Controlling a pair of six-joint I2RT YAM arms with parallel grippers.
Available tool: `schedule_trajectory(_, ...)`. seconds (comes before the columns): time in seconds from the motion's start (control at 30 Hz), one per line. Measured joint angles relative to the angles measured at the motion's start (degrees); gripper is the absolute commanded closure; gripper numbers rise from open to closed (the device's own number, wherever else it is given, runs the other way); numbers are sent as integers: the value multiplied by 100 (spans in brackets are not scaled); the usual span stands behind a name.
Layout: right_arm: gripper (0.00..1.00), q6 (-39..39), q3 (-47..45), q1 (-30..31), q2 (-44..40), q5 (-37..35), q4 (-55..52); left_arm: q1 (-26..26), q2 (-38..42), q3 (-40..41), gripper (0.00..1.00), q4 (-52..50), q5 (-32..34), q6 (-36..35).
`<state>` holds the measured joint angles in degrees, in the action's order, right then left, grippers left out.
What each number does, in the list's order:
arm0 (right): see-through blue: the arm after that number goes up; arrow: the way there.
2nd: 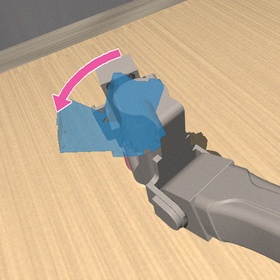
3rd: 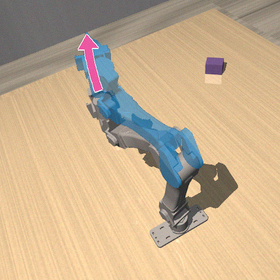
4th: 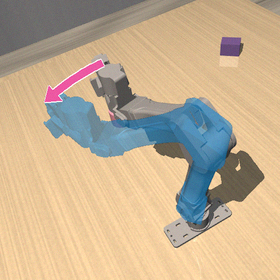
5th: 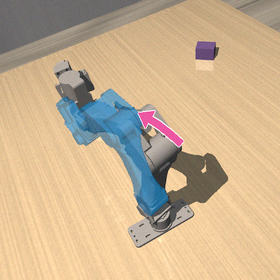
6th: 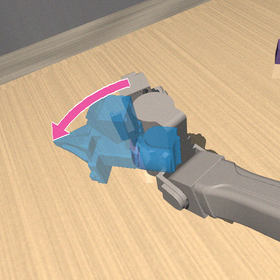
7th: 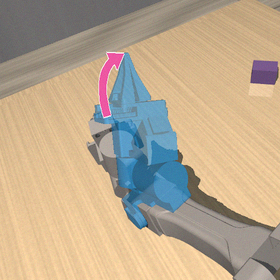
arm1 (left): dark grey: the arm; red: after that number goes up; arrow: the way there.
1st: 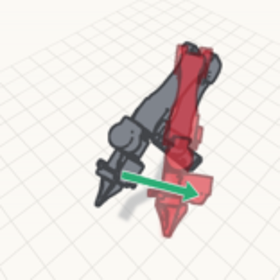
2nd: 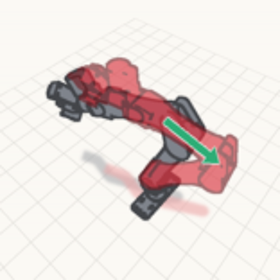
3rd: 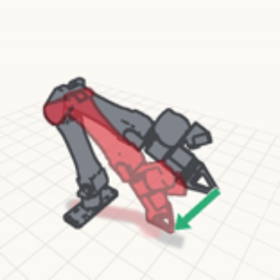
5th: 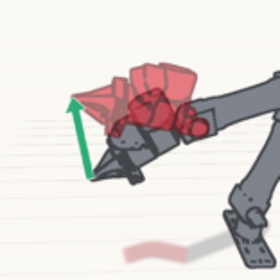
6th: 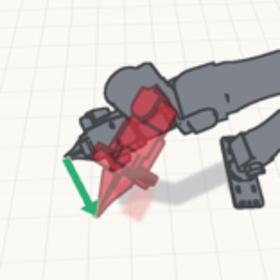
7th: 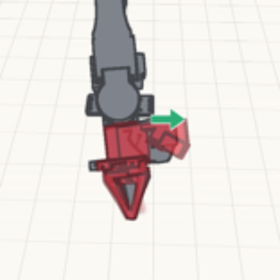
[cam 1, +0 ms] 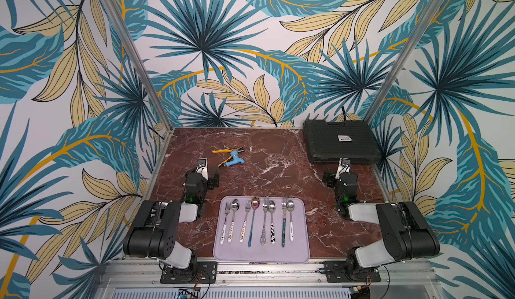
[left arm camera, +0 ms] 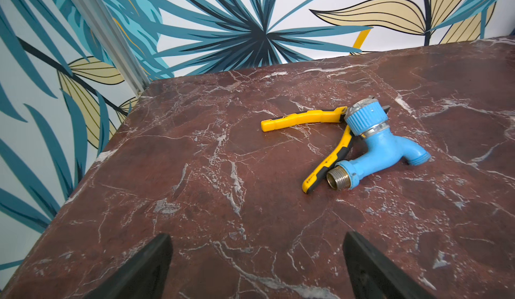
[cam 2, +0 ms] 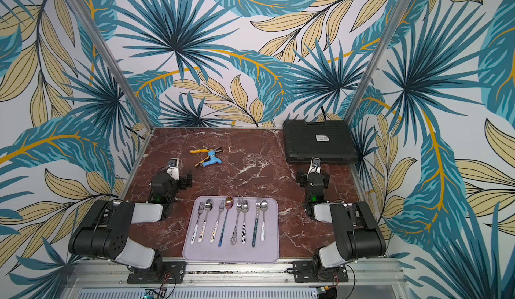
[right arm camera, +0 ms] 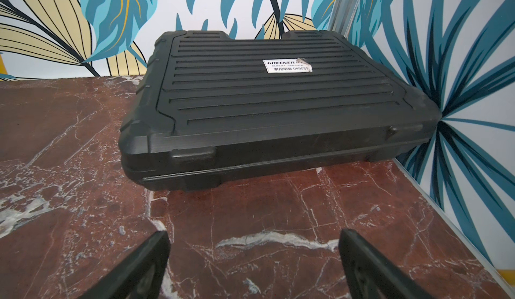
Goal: Set the spoon and fork side by side
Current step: Reset both arms
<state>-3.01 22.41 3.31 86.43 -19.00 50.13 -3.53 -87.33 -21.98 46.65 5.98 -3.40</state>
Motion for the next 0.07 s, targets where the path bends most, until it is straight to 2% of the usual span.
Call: schedule_trajectory(0.07,1,0,0,0,0,4,0,0,0,0,0,-4,-35,0)
